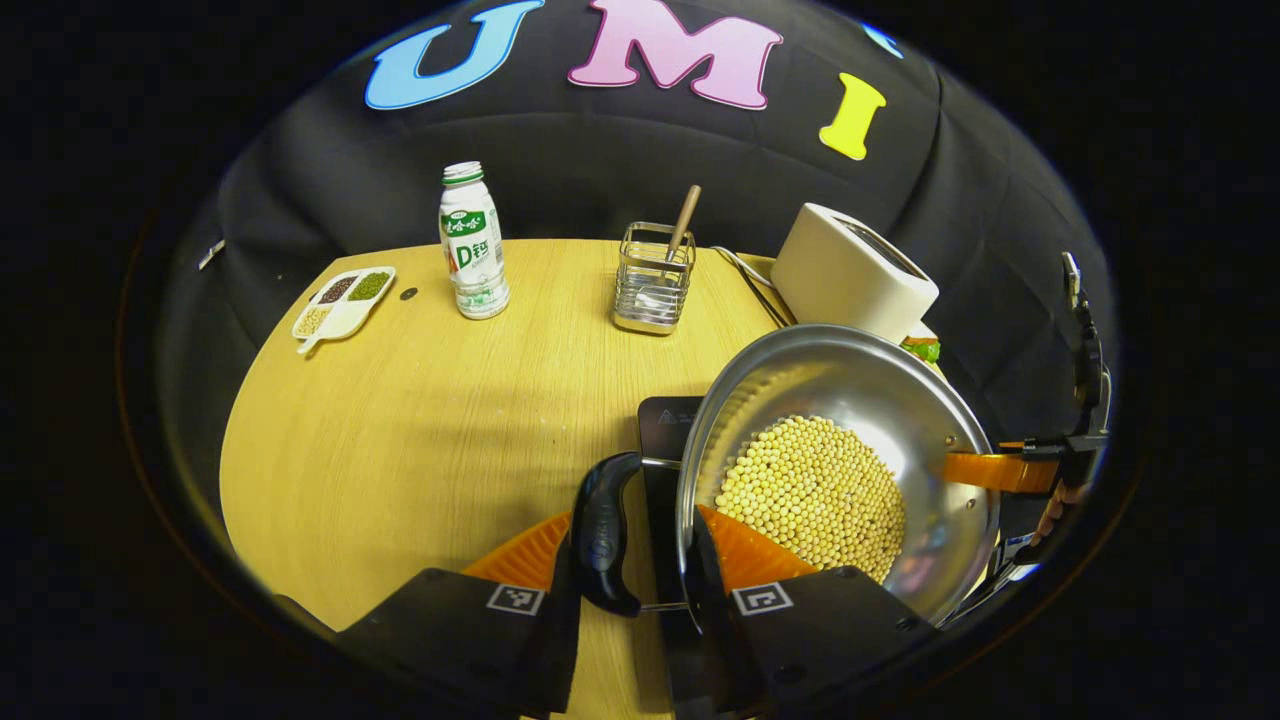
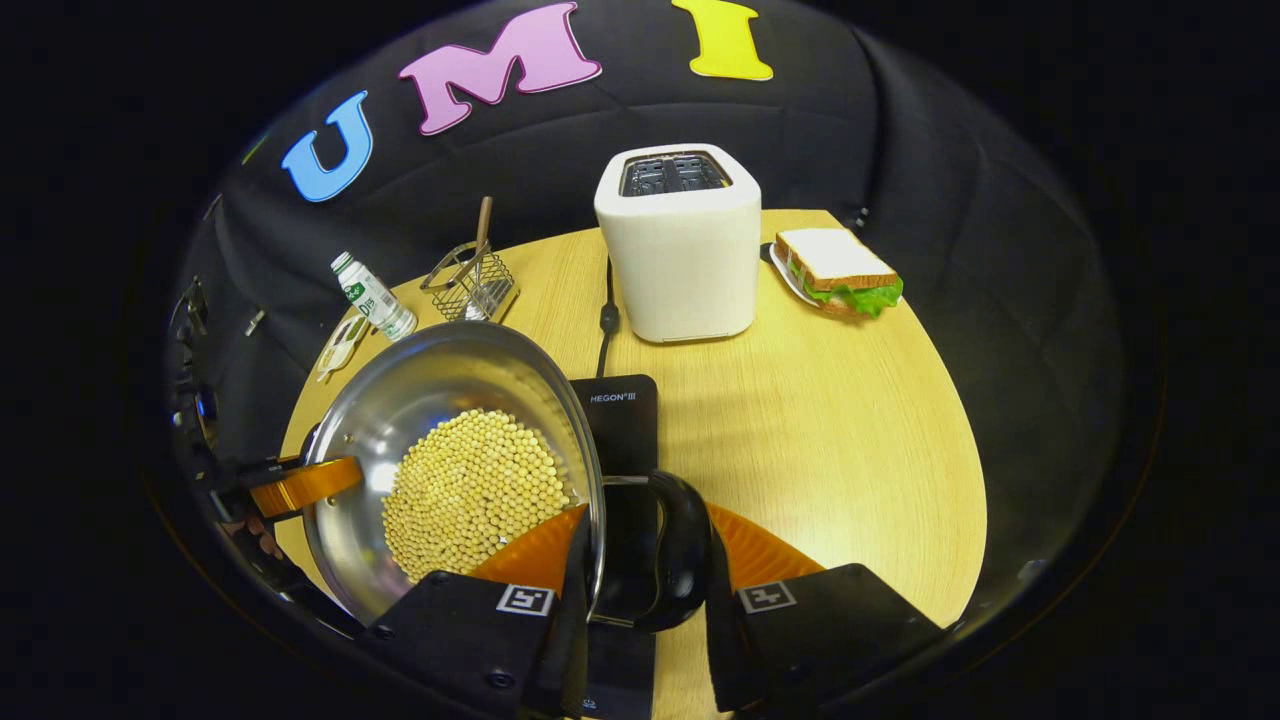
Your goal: First push the handle of the pot to place it horizontally, then grasp the pot with both hands and set it on the induction cooktop.
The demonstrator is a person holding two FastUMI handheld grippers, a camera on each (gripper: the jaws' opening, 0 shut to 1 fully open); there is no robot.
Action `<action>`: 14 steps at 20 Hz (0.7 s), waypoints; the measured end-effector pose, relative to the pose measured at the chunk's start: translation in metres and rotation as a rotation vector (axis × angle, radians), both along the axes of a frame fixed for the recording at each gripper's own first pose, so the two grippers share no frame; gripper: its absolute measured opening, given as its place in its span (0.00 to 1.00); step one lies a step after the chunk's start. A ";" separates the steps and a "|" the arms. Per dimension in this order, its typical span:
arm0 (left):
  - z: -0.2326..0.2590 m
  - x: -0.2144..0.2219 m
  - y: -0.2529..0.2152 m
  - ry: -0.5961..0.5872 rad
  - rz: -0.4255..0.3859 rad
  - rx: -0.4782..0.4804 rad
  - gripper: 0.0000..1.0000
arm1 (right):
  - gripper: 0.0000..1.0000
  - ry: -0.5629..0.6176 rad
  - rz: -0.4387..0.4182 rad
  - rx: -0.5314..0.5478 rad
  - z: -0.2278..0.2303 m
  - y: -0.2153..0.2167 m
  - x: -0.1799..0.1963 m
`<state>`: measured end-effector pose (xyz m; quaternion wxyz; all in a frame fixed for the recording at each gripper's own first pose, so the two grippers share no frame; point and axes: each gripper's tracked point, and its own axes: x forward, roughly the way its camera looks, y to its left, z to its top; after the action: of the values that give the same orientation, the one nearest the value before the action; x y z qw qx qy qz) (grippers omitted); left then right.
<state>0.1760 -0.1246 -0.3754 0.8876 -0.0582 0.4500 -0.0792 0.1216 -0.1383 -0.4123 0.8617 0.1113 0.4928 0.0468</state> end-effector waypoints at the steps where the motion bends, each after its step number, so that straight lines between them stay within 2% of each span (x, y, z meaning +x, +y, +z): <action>1: 0.000 0.000 0.000 0.002 -0.001 0.002 0.54 | 0.52 0.001 0.000 0.001 0.000 0.000 0.000; 3: 0.000 -0.001 0.000 0.005 0.002 -0.001 0.54 | 0.48 0.003 -0.002 0.003 0.000 0.000 0.000; 4: -0.001 0.000 0.000 0.006 0.004 -0.003 0.54 | 0.52 0.004 -0.002 0.005 0.000 0.000 0.000; 10: -0.001 -0.002 -0.002 0.003 -0.014 0.001 0.59 | 0.54 -0.001 -0.005 0.022 0.000 0.001 -0.001; 11: -0.001 -0.002 -0.001 0.004 -0.019 0.015 0.60 | 0.60 -0.001 -0.003 0.013 0.000 -0.001 -0.002; 12: -0.004 -0.003 -0.002 0.006 -0.025 0.019 0.72 | 0.63 0.000 0.001 0.009 -0.001 -0.001 -0.004; 14: -0.003 -0.005 -0.001 0.011 -0.027 0.031 0.89 | 0.88 0.007 -0.003 -0.004 -0.007 -0.006 -0.008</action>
<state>0.1710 -0.1259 -0.3782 0.8847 -0.0388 0.4568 -0.0840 0.1139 -0.1438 -0.4191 0.8602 0.1103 0.4959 0.0440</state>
